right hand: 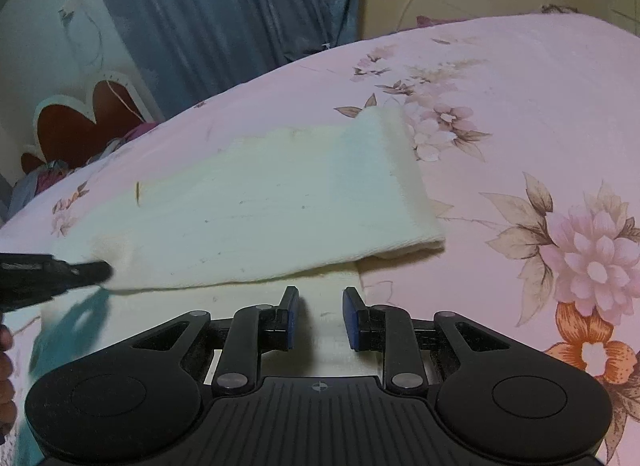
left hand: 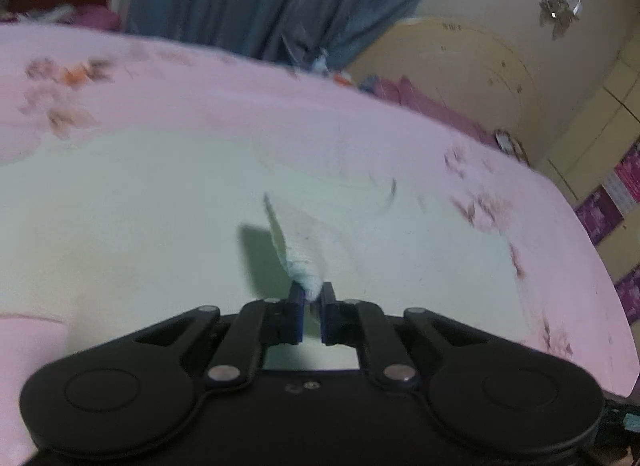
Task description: Fold small clothes
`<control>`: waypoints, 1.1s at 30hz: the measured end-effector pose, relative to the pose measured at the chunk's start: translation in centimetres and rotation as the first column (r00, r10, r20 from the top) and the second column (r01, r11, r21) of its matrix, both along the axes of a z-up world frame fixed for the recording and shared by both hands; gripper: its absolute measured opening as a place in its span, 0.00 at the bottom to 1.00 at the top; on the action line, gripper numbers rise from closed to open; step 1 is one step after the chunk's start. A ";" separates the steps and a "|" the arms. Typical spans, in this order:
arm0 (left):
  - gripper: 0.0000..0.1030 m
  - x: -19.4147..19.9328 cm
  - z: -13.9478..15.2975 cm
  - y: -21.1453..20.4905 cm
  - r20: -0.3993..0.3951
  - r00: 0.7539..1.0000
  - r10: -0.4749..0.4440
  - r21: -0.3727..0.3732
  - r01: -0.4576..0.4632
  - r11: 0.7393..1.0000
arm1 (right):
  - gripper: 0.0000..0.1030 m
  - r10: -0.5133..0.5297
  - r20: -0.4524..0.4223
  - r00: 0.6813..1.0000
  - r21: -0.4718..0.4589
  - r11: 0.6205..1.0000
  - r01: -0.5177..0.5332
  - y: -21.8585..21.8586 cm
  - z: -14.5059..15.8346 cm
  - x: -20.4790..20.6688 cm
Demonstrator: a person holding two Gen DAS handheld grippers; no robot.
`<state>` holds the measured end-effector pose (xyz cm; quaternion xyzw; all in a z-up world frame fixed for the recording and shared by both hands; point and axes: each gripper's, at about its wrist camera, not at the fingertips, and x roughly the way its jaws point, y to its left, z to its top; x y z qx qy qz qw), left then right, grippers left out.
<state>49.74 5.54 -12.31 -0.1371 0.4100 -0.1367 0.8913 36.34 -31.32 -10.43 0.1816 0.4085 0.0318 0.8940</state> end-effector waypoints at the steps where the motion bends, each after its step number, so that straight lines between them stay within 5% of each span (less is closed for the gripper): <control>1: 0.07 -0.2 0.5 0.7 0.015 1.000 0.012 0.000 -0.012 1.000 | 0.24 -0.003 0.000 1.000 0.001 1.000 0.003 -0.1 0.0 0.0; 20: 0.07 -0.6 -0.7 7.5 0.004 0.994 0.107 0.033 -0.108 0.994 | 0.24 -0.012 -0.002 1.000 -0.017 1.000 0.012 0.2 0.0 -0.2; 24: 0.07 -0.4 -1.9 7.5 -0.018 0.995 0.094 0.055 -0.093 0.994 | 0.24 -0.028 0.069 0.997 -0.055 0.998 0.032 0.2 1.5 -0.6; 29: 0.23 -0.1 -2.0 7.9 -0.007 0.994 0.111 0.059 -0.111 0.992 | 0.24 -0.039 0.086 0.996 -0.067 0.997 0.044 -0.2 1.9 1.4; 30: 0.23 0.1 -1.9 7.9 -0.004 0.994 0.113 0.067 -0.112 0.991 | 0.22 -0.036 0.098 0.995 -0.070 0.997 0.043 -0.3 2.1 1.8; 31: 0.23 0.6 -1.9 7.9 -0.001 0.994 0.113 0.079 -0.113 0.990 | 0.09 -0.032 0.109 0.994 -0.072 0.997 0.039 -0.4 2.4 2.5; 33: 0.23 1.6 -2.0 8.1 0.002 0.992 0.125 0.090 -0.124 0.988 | 0.05 -0.031 0.127 0.991 -0.073 0.996 0.040 -0.7 2.7 4.1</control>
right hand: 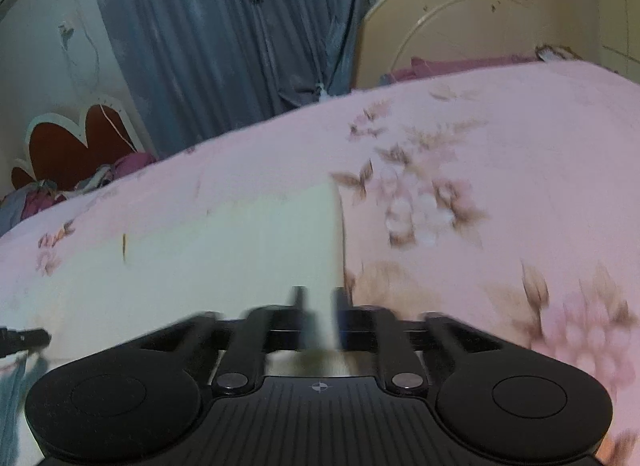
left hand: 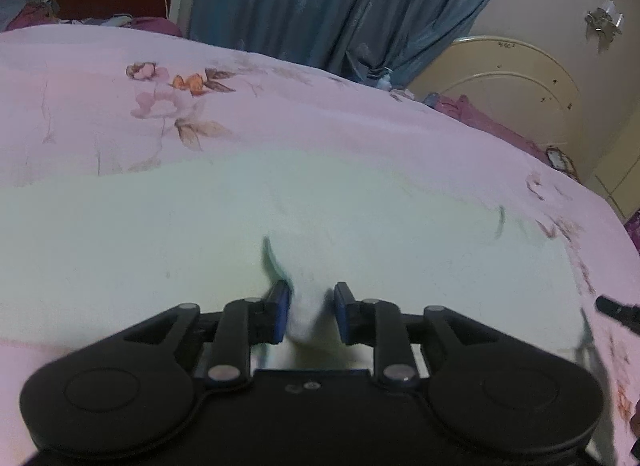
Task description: Fold small clothes
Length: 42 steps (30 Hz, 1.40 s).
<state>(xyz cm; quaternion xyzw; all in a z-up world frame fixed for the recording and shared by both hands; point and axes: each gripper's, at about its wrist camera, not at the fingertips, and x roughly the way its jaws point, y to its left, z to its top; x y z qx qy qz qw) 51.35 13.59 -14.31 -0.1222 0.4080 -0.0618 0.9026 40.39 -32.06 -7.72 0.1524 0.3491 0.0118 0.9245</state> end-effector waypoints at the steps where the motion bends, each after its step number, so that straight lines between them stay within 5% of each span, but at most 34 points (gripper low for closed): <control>1: 0.23 0.5 -0.1 0.1 -0.005 1.000 0.007 -0.002 -0.007 1.000 | 0.05 0.002 0.008 1.000 0.001 1.000 -0.002 -0.2 0.1 1.0; 5: 0.17 1.9 -0.5 0.2 -0.015 1.000 -0.004 -0.018 0.004 1.000 | 0.09 -0.010 0.000 1.000 0.033 0.999 0.010 -1.4 -0.4 5.5; 8: 0.08 2.1 -0.8 0.2 -0.013 1.000 -0.017 -0.023 0.017 1.000 | 0.29 -0.027 -0.007 1.000 0.071 0.997 0.027 -2.5 -1.2 7.9; 11: 0.07 1.8 -1.0 0.2 0.001 1.000 -0.020 -0.035 0.020 0.999 | 0.29 0.004 -0.032 0.999 0.124 0.992 0.000 -3.1 -2.0 9.6; 14: 0.04 1.3 -1.0 0.5 0.045 0.999 -0.002 -0.041 0.004 0.999 | 0.25 0.042 -0.067 0.997 0.130 0.991 -0.033 -3.1 -3.0 10.5; 15: 0.04 1.1 -1.0 0.8 0.068 0.997 0.027 -0.047 -0.023 0.999 | 0.04 0.042 -0.056 0.998 0.101 0.994 -0.036 -3.0 -3.1 10.5; 21: 0.05 0.4 -1.8 0.7 0.080 0.995 0.065 -0.054 -0.061 0.997 | 0.04 0.061 -0.055 0.997 -0.022 0.998 -0.062 -2.3 -4.3 10.4; 24: 0.11 0.6 -1.4 1.2 0.062 0.996 0.059 -0.066 -0.055 0.996 | 0.07 0.028 -0.048 0.998 -0.027 0.999 -0.030 -2.8 -4.2 10.4; 26: 0.26 0.0 -0.2 0.9 0.092 0.993 0.074 -0.010 -0.073 0.997 | 0.25 -0.009 -0.012 1.000 -0.068 0.998 0.008 -2.8 -3.1 9.5; 30: 0.34 -0.6 2.1 -1.9 0.180 0.984 0.003 0.062 -0.014 0.998 | 0.24 0.076 0.027 0.997 -0.101 0.992 -0.073 -1.5 -1.9 9.1; 32: 0.38 0.2 2.0 -4.1 0.169 0.983 -0.064 0.094 0.049 0.994 | 0.19 0.112 -0.012 0.994 -0.114 0.987 -0.113 -0.7 -2.5 9.9; 35: 0.40 2.1 -0.5 -6.0 0.038 0.994 -0.099 0.140 0.093 0.986 | 0.10 0.098 -0.089 0.991 -0.170 0.979 -0.112 -0.2 -4.1 10.6; 42: 0.41 -0.2 1.4 -7.8 0.130 0.982 -0.138 0.175 0.114 0.978 | 0.10 0.128 -0.085 0.988 -0.149 0.979 -0.139 -0.6 -2.6 7.9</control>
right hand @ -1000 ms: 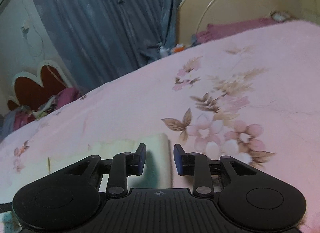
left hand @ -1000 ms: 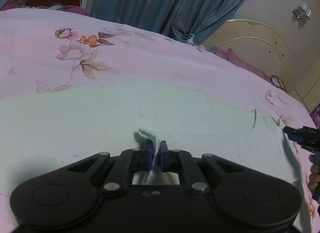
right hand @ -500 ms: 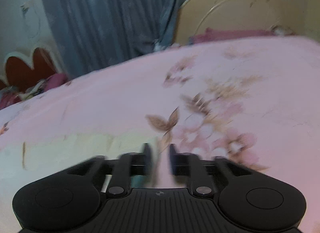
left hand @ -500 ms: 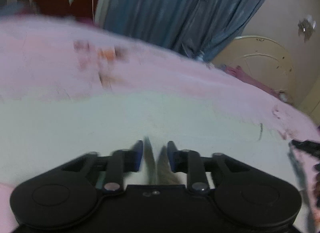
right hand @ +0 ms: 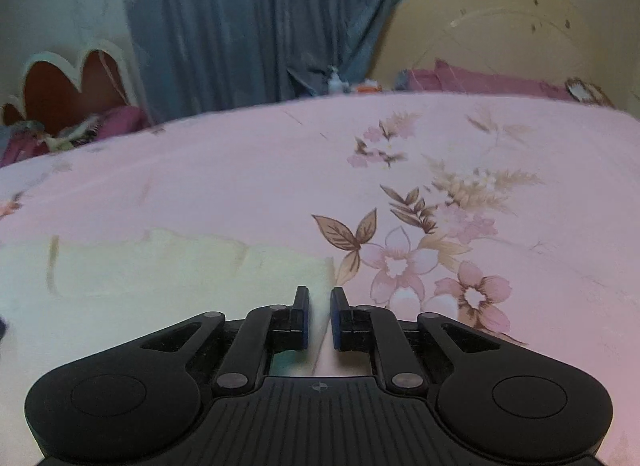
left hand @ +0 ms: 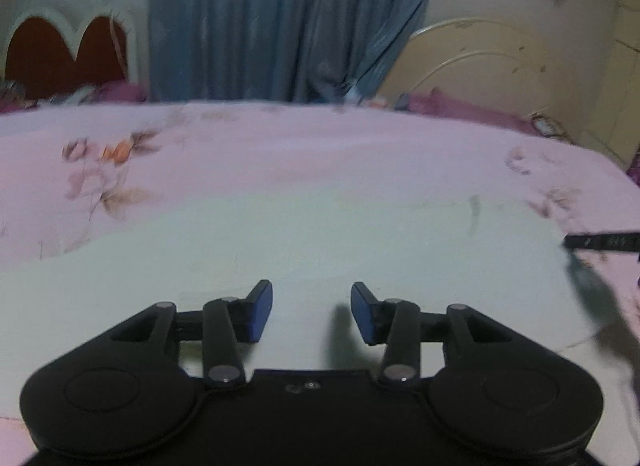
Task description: Fold small clothes
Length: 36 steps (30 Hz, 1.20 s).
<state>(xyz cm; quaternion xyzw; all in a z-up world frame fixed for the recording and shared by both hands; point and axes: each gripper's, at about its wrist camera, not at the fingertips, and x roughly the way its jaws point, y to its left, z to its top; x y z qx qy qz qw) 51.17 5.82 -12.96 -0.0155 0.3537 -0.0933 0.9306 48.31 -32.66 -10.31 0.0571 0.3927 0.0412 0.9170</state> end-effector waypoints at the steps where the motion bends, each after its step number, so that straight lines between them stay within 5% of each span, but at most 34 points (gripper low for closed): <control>1: 0.43 -0.4 0.0 -0.4 -0.004 1.000 -0.015 -0.003 0.015 1.000 | 0.10 0.019 -0.009 1.000 0.007 1.000 -0.019 0.2 0.0 -0.7; 4: 0.44 -0.3 -1.9 -1.7 -0.084 0.996 -0.027 0.054 0.031 0.998 | 0.10 0.055 -0.024 0.998 -0.057 0.997 -0.056 1.3 -1.1 -2.6; 11: 0.44 -2.2 -0.4 -2.0 -0.022 0.999 -0.038 0.038 0.039 0.999 | 0.10 0.071 0.026 0.997 -0.025 0.997 -0.071 1.7 1.2 -6.4; 14: 0.45 -2.1 -1.8 -2.4 -0.070 0.996 -0.054 0.050 0.057 0.997 | 0.10 0.118 -0.014 0.993 -0.044 0.992 -0.119 3.1 0.7 -7.9; 36: 0.54 -4.3 -1.0 2.0 -0.046 0.999 0.010 -0.012 -0.010 1.000 | 0.10 -0.041 -0.038 0.998 -0.085 0.996 0.038 3.4 1.4 -9.1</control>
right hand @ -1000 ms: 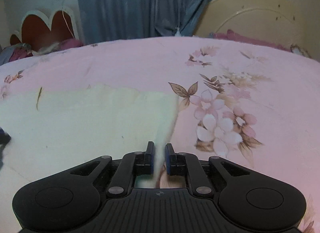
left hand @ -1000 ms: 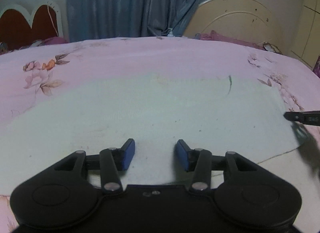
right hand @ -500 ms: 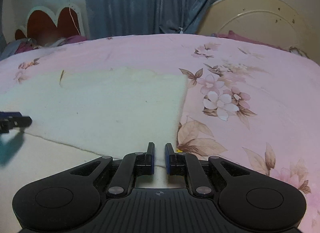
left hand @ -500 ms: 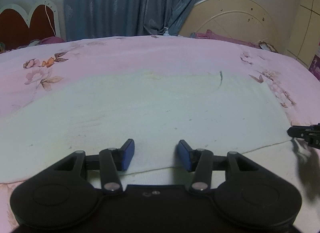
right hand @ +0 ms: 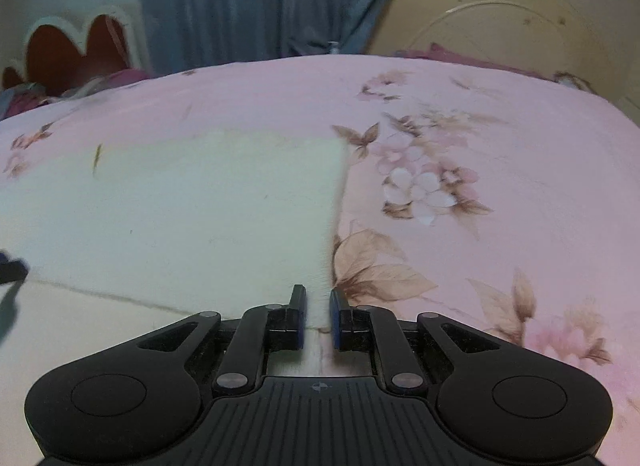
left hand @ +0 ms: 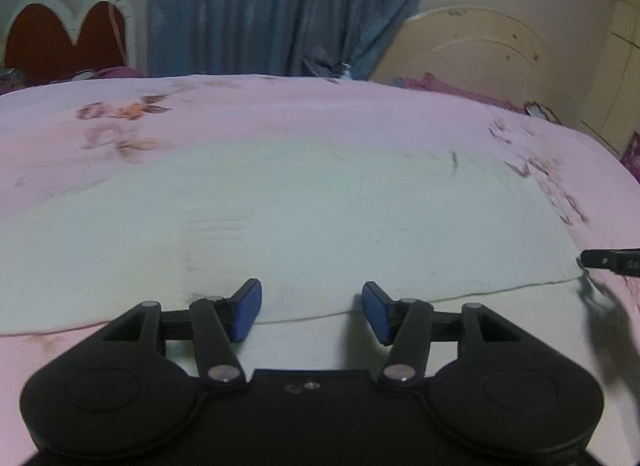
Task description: Fold small clothes
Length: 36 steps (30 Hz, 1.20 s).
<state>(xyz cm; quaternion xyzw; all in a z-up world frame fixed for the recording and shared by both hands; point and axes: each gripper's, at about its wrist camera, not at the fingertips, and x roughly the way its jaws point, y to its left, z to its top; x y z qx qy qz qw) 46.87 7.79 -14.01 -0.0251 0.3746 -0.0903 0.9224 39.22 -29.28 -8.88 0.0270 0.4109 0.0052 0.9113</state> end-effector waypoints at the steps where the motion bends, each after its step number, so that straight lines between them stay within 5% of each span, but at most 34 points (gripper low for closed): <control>1: 0.56 -0.5 0.3 1.0 0.013 1.000 0.020 -0.008 -0.020 1.000 | 0.10 0.000 0.029 1.000 0.017 1.000 0.000 0.1 0.6 -0.4; 3: 0.62 -1.6 0.8 3.6 0.031 0.996 0.086 -0.013 -0.086 0.996 | 0.10 -0.018 0.063 0.998 0.055 0.998 0.014 0.5 1.5 -1.2; 6: 0.68 -3.4 0.9 8.7 0.032 0.974 0.222 -0.025 -0.222 0.975 | 0.43 0.006 0.087 0.996 0.051 0.999 -0.010 2.4 2.3 -2.2; 9: 0.57 -4.9 0.4 15.0 -0.015 0.927 0.374 -0.056 -0.374 0.926 | 0.43 0.051 0.097 0.994 0.075 0.995 -0.059 4.4 2.6 -2.5; 15: 0.46 -7.2 -0.4 26.5 -0.065 0.787 0.613 -0.278 -0.605 0.746 | 0.43 0.094 0.071 0.993 0.096 0.990 -0.101 7.2 2.0 -1.6; 23: 0.29 -7.4 -2.4 35.1 -0.124 0.621 0.774 -0.551 -0.692 0.467 | 0.43 0.082 0.054 0.995 0.090 0.992 -0.086 8.1 1.7 -0.4; 27: 0.09 -6.6 -3.0 36.7 -0.166 0.574 0.802 -0.576 -0.716 0.394 | 0.43 0.053 0.044 0.998 0.087 0.995 -0.057 7.7 1.4 0.1; 29: 0.03 -6.2 -2.8 36.7 -0.155 0.577 0.802 -0.572 -0.714 0.403 | 0.43 0.045 0.042 0.998 0.086 0.995 -0.048 7.3 1.3 0.3; 31: 0.03 -5.7 -1.4 35.6 -0.092 0.604 0.792 -0.548 -0.694 0.466 | 0.43 0.038 0.042 0.998 0.085 0.996 -0.041 7.0 1.2 0.4; 36: 0.03 -1.1 2.6 28.7 0.043 0.789 0.612 -0.495 -0.516 0.699 | 0.43 0.016 0.044 0.999 0.094 0.995 -0.020 6.3 1.1 0.3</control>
